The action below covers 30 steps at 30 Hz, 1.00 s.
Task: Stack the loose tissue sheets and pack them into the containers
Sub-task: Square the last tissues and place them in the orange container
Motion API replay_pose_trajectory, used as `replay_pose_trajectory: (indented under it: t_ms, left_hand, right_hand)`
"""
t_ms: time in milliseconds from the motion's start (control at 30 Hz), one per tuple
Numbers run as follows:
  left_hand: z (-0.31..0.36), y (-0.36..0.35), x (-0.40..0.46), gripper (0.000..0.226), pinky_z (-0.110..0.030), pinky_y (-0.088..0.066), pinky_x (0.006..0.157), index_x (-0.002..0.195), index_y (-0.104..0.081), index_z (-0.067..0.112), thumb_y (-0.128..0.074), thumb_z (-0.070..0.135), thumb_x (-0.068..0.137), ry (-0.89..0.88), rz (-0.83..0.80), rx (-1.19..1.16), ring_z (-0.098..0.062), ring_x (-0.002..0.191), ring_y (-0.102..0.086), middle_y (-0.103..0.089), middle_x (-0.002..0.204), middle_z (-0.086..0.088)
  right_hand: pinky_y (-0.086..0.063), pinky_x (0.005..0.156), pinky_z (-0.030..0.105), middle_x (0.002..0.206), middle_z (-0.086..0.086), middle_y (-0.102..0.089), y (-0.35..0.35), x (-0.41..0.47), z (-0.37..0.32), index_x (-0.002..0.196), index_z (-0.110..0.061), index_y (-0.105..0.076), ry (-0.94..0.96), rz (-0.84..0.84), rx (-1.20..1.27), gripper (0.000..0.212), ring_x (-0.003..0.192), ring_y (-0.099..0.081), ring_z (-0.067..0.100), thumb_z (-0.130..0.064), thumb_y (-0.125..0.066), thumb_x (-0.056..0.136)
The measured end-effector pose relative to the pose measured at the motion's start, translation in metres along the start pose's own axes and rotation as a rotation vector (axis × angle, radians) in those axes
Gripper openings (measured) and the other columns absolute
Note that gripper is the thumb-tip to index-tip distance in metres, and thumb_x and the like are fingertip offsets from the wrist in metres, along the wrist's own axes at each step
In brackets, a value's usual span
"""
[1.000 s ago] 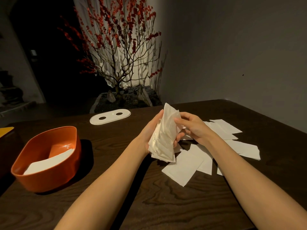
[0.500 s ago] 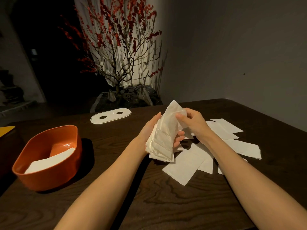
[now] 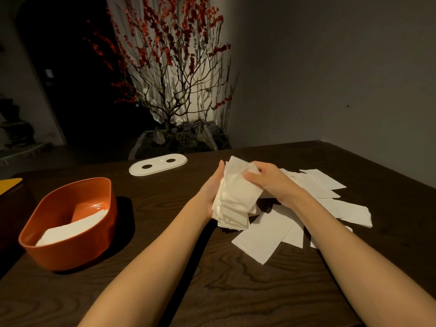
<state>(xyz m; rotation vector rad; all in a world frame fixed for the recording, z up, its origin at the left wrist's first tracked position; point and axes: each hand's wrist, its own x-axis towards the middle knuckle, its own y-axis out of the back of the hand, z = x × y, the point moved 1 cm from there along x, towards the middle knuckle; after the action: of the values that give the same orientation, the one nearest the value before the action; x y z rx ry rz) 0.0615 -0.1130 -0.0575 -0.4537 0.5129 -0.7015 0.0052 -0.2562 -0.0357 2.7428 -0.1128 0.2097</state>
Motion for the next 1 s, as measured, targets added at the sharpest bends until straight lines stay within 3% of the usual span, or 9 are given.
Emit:
replay_pose_trajectory:
  t_ms: [100, 167, 267, 367, 467, 600, 767, 867, 1000]
  left_hand:
    - [-0.001, 0.002, -0.001, 0.063, -0.035, -0.058, 0.068, 0.107, -0.069, 0.015, -0.038, 0.067, 0.091, -0.021, 0.024, -0.021, -0.027, 0.083, -0.070, -0.072, 0.094, -0.012]
    - [0.000, 0.003, -0.004, 0.054, -0.037, -0.057, 0.074, 0.105, -0.073, 0.013, -0.051, 0.060, 0.088, -0.035, 0.014, -0.027, -0.028, 0.085, -0.069, -0.071, 0.096, -0.013]
    - [0.000, 0.002, -0.009, 0.046, -0.039, -0.052, 0.083, 0.117, -0.064, 0.013, -0.066, 0.042, 0.081, -0.053, -0.028, 0.039, -0.026, 0.088, -0.066, -0.068, 0.097, -0.013]
    - [0.001, 0.001, -0.009, 0.049, -0.040, -0.050, 0.085, 0.116, -0.063, 0.011, -0.061, 0.048, 0.084, -0.039, -0.037, 0.029, -0.028, 0.085, -0.069, -0.070, 0.095, -0.014]
    - [0.003, 0.001, -0.011, 0.053, -0.040, -0.050, 0.088, 0.115, -0.062, 0.011, -0.055, 0.056, 0.088, -0.025, -0.012, 0.029, -0.029, 0.086, -0.068, -0.071, 0.095, -0.015]
    - [0.003, 0.003, -0.010, 0.048, -0.037, -0.056, 0.076, 0.116, -0.060, 0.013, -0.055, 0.052, 0.089, -0.041, 0.009, 0.023, -0.027, 0.085, -0.067, -0.071, 0.094, -0.013]
    - [0.001, 0.002, -0.011, 0.048, -0.036, -0.056, 0.075, 0.118, -0.060, 0.013, -0.058, 0.049, 0.087, -0.037, 0.001, 0.014, -0.026, 0.085, -0.067, -0.070, 0.096, -0.012]
    - [-0.001, -0.001, -0.011, 0.064, -0.041, -0.055, 0.083, 0.134, -0.050, 0.013, -0.061, 0.048, 0.082, -0.036, -0.074, 0.029, -0.029, 0.096, -0.065, -0.065, 0.111, -0.015]
    - [-0.003, -0.006, -0.011, 0.047, -0.038, -0.053, 0.078, 0.120, -0.057, 0.014, -0.062, 0.039, 0.080, -0.077, -0.080, 0.117, -0.024, 0.082, -0.066, -0.067, 0.095, -0.013]
  right_hand:
    - [-0.053, 0.072, 0.023, 0.101, -0.009, -0.060, -0.006, 0.007, 0.005, 0.104, -0.029, -0.055, 0.012, 0.048, -0.108, 0.008, 0.096, -0.060, 0.010, -0.028, -0.055, 0.096]
    - [-0.054, 0.073, 0.024, 0.104, -0.009, -0.059, -0.008, 0.007, 0.006, 0.110, -0.029, -0.055, 0.033, 0.058, -0.101, 0.015, 0.101, -0.059, 0.012, -0.029, -0.056, 0.095]
    - [-0.048, 0.063, 0.018, 0.109, -0.013, -0.054, -0.005, 0.007, 0.006, 0.116, -0.033, -0.052, 0.016, 0.081, -0.104, 0.024, 0.101, -0.054, 0.010, -0.027, -0.059, 0.094]
    - [-0.052, 0.063, 0.021, 0.115, -0.007, -0.051, 0.000, 0.007, 0.006, 0.127, -0.031, -0.049, -0.077, 0.098, -0.074, 0.038, 0.100, -0.054, 0.011, -0.025, -0.063, 0.092]
    - [-0.054, 0.077, 0.029, 0.117, -0.003, -0.053, 0.004, 0.007, 0.007, 0.129, -0.028, -0.048, -0.152, 0.115, -0.114, 0.044, 0.108, -0.055, 0.018, -0.026, -0.066, 0.089]
    - [-0.050, 0.078, 0.028, 0.117, -0.001, -0.052, 0.004, 0.006, 0.007, 0.120, -0.023, -0.055, -0.189, 0.127, -0.185, 0.032, 0.107, -0.053, 0.017, -0.024, -0.066, 0.090]
    - [-0.043, 0.077, 0.024, 0.111, -0.006, -0.057, 0.003, 0.005, 0.005, 0.104, -0.023, -0.061, -0.057, 0.205, -0.181, 0.012, 0.102, -0.049, 0.009, -0.019, -0.061, 0.093]
    - [-0.048, 0.062, 0.020, 0.104, -0.005, -0.061, -0.004, 0.004, 0.002, 0.105, -0.023, -0.062, -0.022, 0.192, -0.092, 0.012, 0.094, -0.058, 0.012, -0.021, -0.060, 0.093]
    - [-0.044, 0.050, 0.015, 0.100, -0.005, -0.060, -0.011, 0.004, 0.001, 0.103, -0.025, -0.061, -0.013, 0.218, -0.065, 0.011, 0.085, -0.058, 0.012, -0.022, -0.061, 0.093]
